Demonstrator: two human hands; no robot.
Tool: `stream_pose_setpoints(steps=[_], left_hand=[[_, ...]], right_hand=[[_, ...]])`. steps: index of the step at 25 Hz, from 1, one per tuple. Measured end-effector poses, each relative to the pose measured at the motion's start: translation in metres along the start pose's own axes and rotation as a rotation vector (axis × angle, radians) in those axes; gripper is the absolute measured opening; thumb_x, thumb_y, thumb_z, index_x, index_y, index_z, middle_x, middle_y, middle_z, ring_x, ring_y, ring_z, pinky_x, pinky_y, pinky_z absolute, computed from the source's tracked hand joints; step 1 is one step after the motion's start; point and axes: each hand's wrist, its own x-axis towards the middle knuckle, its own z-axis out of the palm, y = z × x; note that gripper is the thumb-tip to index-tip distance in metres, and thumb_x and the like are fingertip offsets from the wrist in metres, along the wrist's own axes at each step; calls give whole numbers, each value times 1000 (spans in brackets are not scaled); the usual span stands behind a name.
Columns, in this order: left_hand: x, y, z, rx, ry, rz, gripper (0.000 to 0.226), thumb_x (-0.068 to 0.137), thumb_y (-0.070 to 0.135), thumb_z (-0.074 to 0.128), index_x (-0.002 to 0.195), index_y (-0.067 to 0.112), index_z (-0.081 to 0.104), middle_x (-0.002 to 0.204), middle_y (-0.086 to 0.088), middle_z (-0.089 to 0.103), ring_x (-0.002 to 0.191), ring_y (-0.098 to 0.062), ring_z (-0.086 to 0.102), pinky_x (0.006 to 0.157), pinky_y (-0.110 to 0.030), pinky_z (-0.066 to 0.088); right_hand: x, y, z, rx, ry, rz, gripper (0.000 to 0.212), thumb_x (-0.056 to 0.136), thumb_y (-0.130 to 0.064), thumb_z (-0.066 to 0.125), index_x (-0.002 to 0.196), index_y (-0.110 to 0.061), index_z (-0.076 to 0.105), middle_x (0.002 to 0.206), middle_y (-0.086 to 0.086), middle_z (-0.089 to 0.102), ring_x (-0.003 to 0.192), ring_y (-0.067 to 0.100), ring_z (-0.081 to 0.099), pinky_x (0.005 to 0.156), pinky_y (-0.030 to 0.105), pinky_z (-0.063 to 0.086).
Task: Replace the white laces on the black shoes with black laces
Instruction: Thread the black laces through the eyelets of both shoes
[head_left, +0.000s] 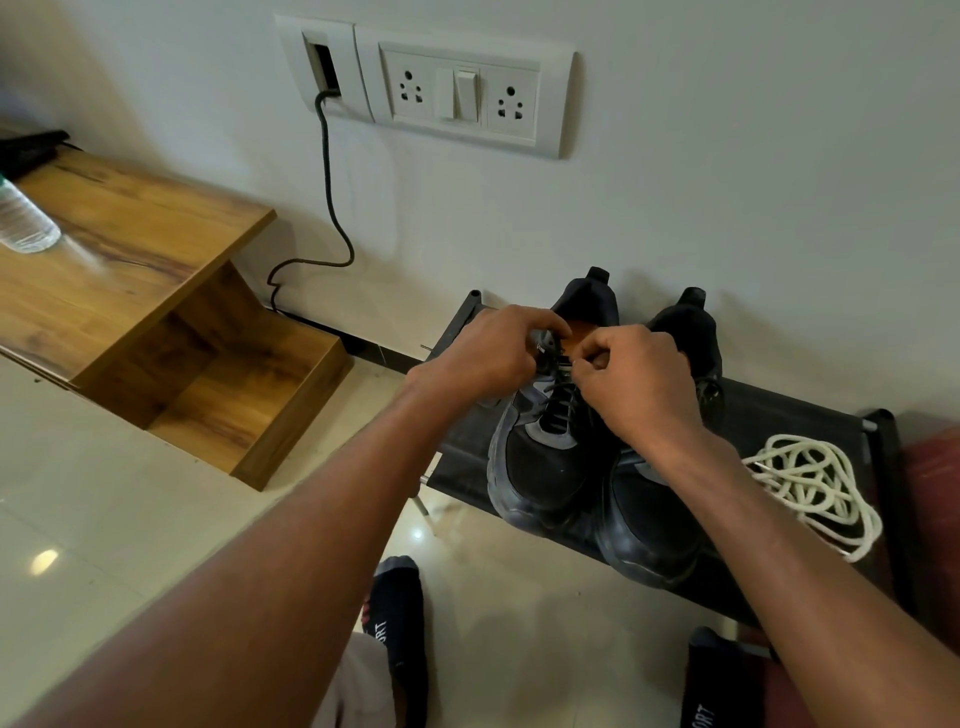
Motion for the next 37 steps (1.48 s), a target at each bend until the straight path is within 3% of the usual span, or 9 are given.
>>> stream_pose_setpoints(steps=[3, 8, 12, 15, 18, 21, 28, 33, 37], left_hand=[[1, -4, -1, -59, 4, -20, 61, 86, -8, 51, 128, 33, 67, 87, -7, 73, 64, -16, 59, 60, -35, 53], [3, -10, -1, -140, -13, -47, 61, 87, -7, 50, 128, 34, 67, 99, -17, 75, 66, -20, 55, 61, -34, 48], [5, -13, -1, -186, -26, -61, 60, 90, -5, 52, 131, 36, 65, 103, -17, 75, 71, -25, 61, 65, -37, 52], [10, -19, 3, -205, -1, -99, 53, 89, 1, 60, 132, 31, 61, 105, -11, 75, 89, -27, 72, 75, -41, 63], [12, -24, 5, -266, 40, -168, 33, 87, 3, 69, 116, 18, 66, 107, -8, 74, 98, -27, 73, 84, -43, 64], [10, -24, 5, -329, 48, -196, 14, 93, 4, 70, 101, 14, 73, 99, -9, 75, 89, -22, 74, 82, -40, 65], [8, -18, 13, -299, 166, -182, 6, 90, 18, 80, 88, 13, 78, 79, 0, 73, 68, -8, 63, 74, -31, 60], [8, -11, 17, -287, 238, -191, 11, 88, 20, 82, 79, 17, 76, 72, 4, 71, 63, -7, 63, 58, -23, 49], [4, -1, 6, -271, 355, -126, 11, 87, 13, 79, 78, 17, 75, 74, 5, 74, 73, -9, 71, 66, -28, 55]], right_hand=[[-1, -2, 5, -52, 37, 5, 7, 98, -28, 70, 96, -26, 77, 76, -8, 70, 66, 11, 67, 63, 30, 57], [4, -7, 18, -80, 70, 54, 11, 100, -27, 66, 95, -24, 76, 76, -7, 71, 62, 11, 64, 51, 23, 41], [9, -6, 25, -8, 4, 75, 13, 102, -24, 64, 98, -26, 76, 82, -5, 72, 70, 17, 68, 64, 37, 60], [11, -5, 25, 75, -24, 118, 14, 101, -25, 66, 108, -29, 78, 92, -5, 75, 82, 19, 71, 75, 41, 63], [7, -7, 26, 43, 43, 129, 20, 100, -31, 67, 118, -33, 75, 101, -2, 76, 88, 23, 72, 74, 41, 63], [5, -8, 27, -44, 10, 136, 16, 102, -33, 63, 111, -29, 76, 94, -1, 72, 85, 24, 69, 70, 36, 57], [14, -5, 18, 196, -211, 192, 24, 95, -11, 59, 94, -30, 73, 90, -1, 70, 85, 19, 66, 75, 33, 53], [10, -3, 15, -10, -205, 53, 32, 98, -20, 62, 128, -24, 71, 90, -2, 67, 83, 18, 64, 73, 31, 50], [9, -3, 12, -31, -208, 31, 31, 99, -28, 63, 130, -24, 68, 93, -6, 65, 89, 18, 66, 81, 39, 59]])
